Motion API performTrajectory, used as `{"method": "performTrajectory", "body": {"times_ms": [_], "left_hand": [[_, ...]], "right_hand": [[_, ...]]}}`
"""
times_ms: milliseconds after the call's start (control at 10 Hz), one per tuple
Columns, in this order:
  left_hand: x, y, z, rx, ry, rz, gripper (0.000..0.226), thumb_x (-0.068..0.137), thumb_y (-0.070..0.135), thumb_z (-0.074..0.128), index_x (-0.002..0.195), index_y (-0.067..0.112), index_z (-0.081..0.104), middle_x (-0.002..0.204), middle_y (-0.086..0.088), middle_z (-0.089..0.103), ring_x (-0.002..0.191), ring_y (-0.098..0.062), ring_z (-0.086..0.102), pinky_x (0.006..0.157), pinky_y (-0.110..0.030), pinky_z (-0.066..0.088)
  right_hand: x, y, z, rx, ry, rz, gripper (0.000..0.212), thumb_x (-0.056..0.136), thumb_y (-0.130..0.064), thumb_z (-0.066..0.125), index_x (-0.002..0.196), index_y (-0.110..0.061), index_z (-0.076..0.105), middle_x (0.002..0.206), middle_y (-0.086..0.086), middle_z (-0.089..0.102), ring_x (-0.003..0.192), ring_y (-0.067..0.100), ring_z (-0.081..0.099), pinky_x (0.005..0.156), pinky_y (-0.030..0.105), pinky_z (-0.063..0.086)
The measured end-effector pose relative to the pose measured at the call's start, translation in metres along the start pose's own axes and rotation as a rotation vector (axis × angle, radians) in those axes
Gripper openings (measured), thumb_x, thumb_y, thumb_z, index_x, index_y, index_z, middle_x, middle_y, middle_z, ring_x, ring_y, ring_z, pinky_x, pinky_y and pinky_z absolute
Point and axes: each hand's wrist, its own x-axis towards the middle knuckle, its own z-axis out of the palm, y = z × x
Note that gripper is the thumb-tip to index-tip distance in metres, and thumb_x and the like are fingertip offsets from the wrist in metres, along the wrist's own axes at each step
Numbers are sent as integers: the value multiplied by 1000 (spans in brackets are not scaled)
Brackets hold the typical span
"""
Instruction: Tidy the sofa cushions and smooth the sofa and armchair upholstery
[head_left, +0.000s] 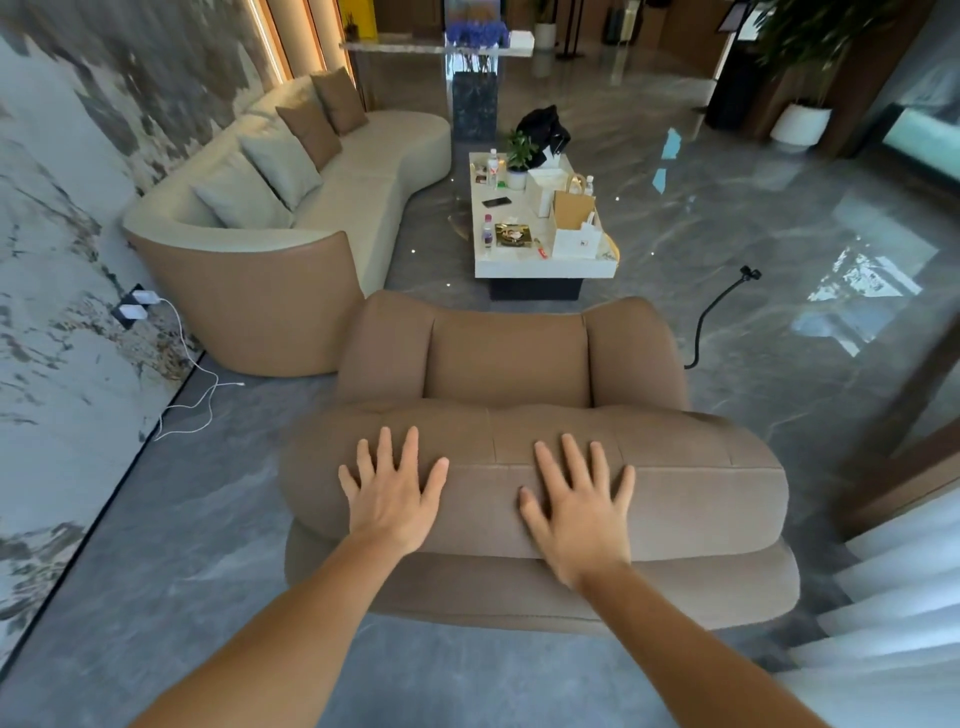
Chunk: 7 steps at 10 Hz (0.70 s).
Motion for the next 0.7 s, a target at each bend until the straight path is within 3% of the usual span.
{"method": "performTrajectory", "body": {"times_ms": [200, 400, 500, 600, 700], "left_hand": [[-15, 2, 2, 48, -27, 30, 77, 89, 70, 4, 156, 32, 7, 165, -7, -1, 149, -33, -4, 117, -58, 4], [-23, 5, 3, 51, -32, 49, 77, 89, 69, 3, 156, 31, 6, 165, -8, -2, 148, -34, -5, 117, -57, 3], [-24, 2, -6, 65, -61, 55, 75, 90, 69, 6, 155, 31, 10, 165, -8, 2, 148, -34, -1, 117, -56, 7], [-21, 0, -27, 124, -113, 92, 69, 95, 64, 14, 154, 28, 16, 163, -9, 13, 146, -36, 13, 113, -53, 22], [-9, 1, -58, 182, -105, 161, 57, 99, 56, 22, 138, 21, 43, 142, -9, 48, 126, -32, 43, 96, -46, 41]], "right_hand": [[-9, -13, 18, -127, -63, -3, 73, 89, -67, -10, 157, -40, -10, 171, -1, -2, 155, 36, -6, 118, 69, -2], [-6, -11, 15, -125, -92, 3, 74, 88, -67, -12, 157, -40, -11, 171, -2, -4, 155, 37, -7, 117, 69, -2], [-5, -15, 6, -129, -120, 14, 70, 93, -66, 0, 158, -40, -4, 171, -2, 1, 154, 37, -3, 117, 68, 1], [2, -20, -13, -124, -58, 6, 58, 100, -59, 23, 154, -37, 29, 163, 2, 31, 146, 38, 24, 114, 60, 19], [24, -26, -38, -80, -13, -44, 42, 101, -47, 34, 121, -24, 64, 128, 7, 64, 118, 36, 54, 94, 43, 43]]}}
